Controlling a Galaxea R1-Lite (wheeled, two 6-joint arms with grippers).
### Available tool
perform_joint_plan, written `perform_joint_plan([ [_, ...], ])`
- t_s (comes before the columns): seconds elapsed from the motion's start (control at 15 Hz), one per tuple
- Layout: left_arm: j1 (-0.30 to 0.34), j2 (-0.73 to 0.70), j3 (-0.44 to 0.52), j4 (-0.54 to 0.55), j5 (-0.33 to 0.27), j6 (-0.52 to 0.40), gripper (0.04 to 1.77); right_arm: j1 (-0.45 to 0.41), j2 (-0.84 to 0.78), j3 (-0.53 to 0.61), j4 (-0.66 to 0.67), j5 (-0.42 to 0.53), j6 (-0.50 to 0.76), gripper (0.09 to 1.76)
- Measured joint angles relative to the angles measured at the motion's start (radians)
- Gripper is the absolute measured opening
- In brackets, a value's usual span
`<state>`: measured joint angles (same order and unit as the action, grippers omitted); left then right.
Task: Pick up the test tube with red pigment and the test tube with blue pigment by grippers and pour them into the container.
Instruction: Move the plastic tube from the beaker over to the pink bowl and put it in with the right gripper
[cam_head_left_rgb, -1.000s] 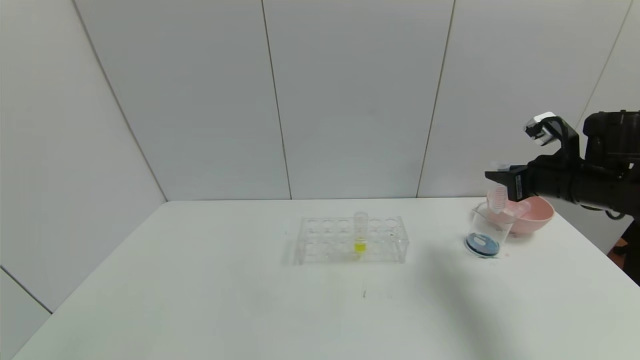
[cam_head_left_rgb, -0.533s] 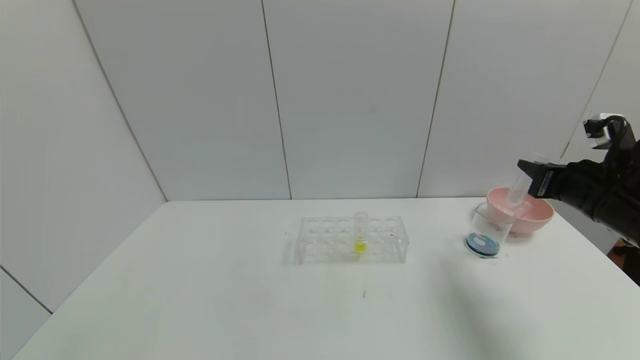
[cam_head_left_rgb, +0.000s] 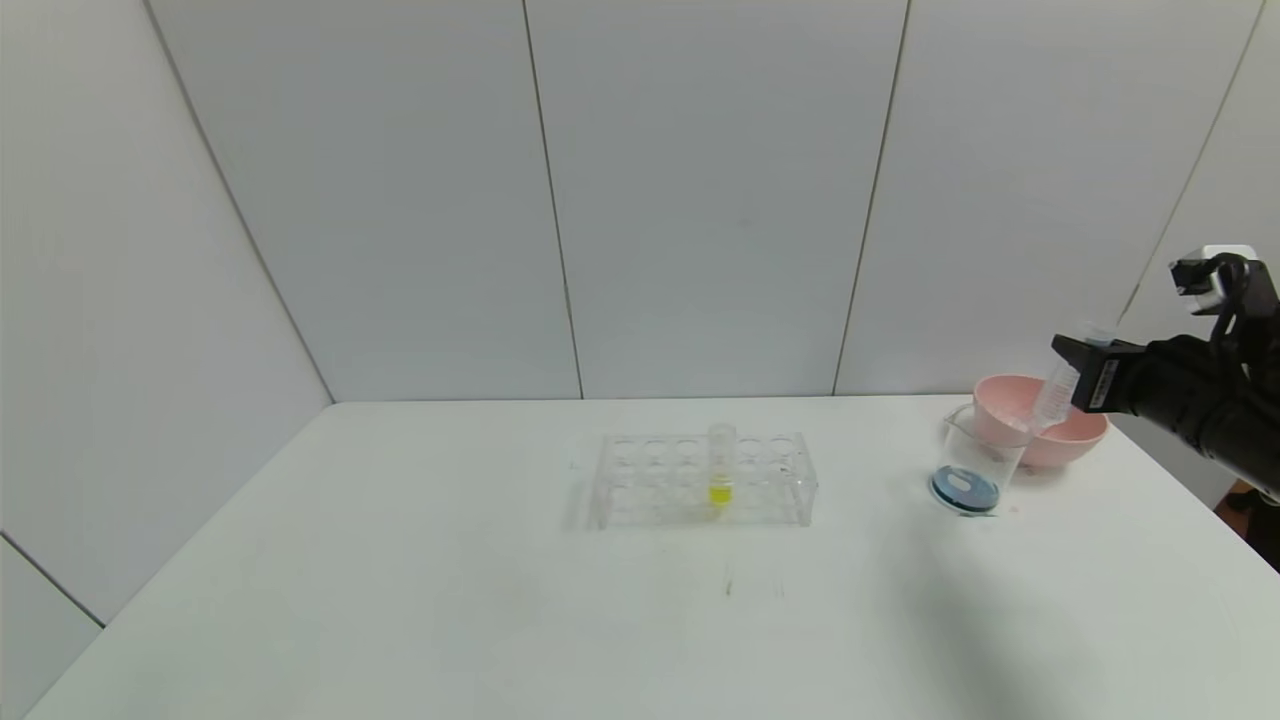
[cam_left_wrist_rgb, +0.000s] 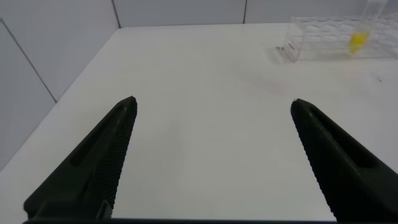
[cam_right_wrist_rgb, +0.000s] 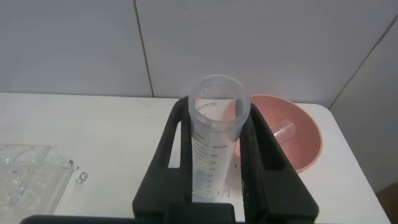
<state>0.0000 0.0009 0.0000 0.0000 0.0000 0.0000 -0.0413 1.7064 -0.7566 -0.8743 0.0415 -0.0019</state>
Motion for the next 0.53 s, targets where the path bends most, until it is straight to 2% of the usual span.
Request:
perform_joint_plan([
  [0.27, 0.000, 0.000, 0.000, 0.000, 0.000, 0.000, 1.76, -0.068, 0.077, -0.072, -0.002, 0.015, 0.001, 0.50],
  [0.53, 0.000, 0.000, 0.000, 0.000, 0.000, 0.000, 1.76, -0.123, 0.233, -0.227, -0.024, 0.010, 0.018, 0.50],
])
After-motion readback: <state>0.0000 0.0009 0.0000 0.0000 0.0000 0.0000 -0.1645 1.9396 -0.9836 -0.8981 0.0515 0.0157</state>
